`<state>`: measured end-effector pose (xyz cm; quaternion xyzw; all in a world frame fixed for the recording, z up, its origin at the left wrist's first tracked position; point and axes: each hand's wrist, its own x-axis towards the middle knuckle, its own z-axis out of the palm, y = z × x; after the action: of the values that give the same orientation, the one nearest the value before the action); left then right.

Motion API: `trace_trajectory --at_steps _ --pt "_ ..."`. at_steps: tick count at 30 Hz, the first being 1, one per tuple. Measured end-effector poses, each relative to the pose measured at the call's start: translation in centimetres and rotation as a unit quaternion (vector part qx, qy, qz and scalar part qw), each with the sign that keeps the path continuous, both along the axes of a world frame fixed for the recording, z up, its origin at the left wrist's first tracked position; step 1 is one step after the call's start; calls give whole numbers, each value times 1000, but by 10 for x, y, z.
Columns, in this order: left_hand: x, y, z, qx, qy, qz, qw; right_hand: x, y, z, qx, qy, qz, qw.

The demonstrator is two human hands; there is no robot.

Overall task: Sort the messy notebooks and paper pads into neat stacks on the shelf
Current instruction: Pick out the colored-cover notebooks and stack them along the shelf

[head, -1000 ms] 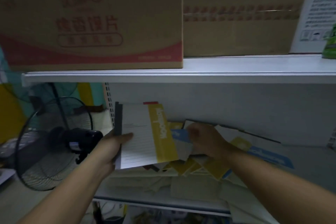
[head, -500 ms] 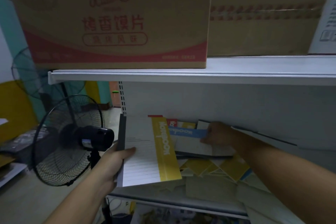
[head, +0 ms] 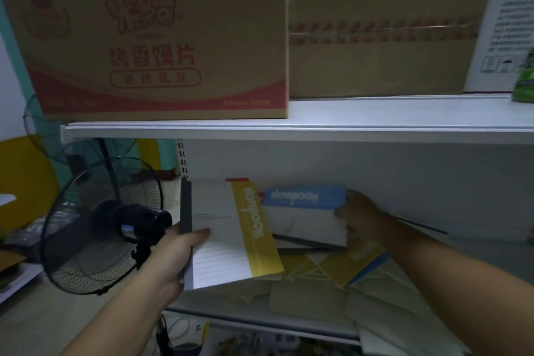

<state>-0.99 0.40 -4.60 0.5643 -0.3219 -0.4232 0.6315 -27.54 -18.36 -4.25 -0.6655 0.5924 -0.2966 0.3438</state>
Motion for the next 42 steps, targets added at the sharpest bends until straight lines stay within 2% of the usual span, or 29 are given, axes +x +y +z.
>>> trace_trajectory --at_steps 3,6,8,12,17,19,23,25,27,29,31,34,38,42 --pt "-34 -12 3 -27 3 20 999 -41 14 13 7 -192 -53 980" --pt "-84 -32 7 -41 4 -6 999 -70 42 24 61 -329 -38 941" --pt "-127 -48 11 -42 12 -27 999 -90 56 26 80 -388 -52 917" --pt "-214 -76 9 -23 32 -86 996 -154 77 19 58 -459 -116 879" --pt "-330 -92 4 47 60 -186 980 -242 110 1 17 -424 -175 888" --pt "-381 -90 1 72 44 -239 967 -278 126 -5 25 -405 -192 893" --pt "-465 -85 -12 93 -1 -308 947 -356 172 -7 79 -260 -176 946" --pt "-502 -83 -19 121 -14 -353 928 -399 190 -9 69 -213 -205 953" --pt "-537 -81 -24 132 -11 -385 913 -447 200 -18 -7 -198 -318 927" --pt "-572 -81 -31 137 1 -420 897 -488 209 -28 -75 -207 -423 879" --pt "-610 -75 -37 141 4 -459 877 -518 221 -39 -58 -197 -437 876" --pt "-671 -59 -43 138 47 -511 847 -553 239 -53 -37 -234 -410 881" --pt "-744 -46 -46 195 123 -572 787 -607 254 -63 -65 -257 -473 841" --pt "-803 -68 -51 220 127 -612 749 -659 244 -67 -49 -292 -488 821"
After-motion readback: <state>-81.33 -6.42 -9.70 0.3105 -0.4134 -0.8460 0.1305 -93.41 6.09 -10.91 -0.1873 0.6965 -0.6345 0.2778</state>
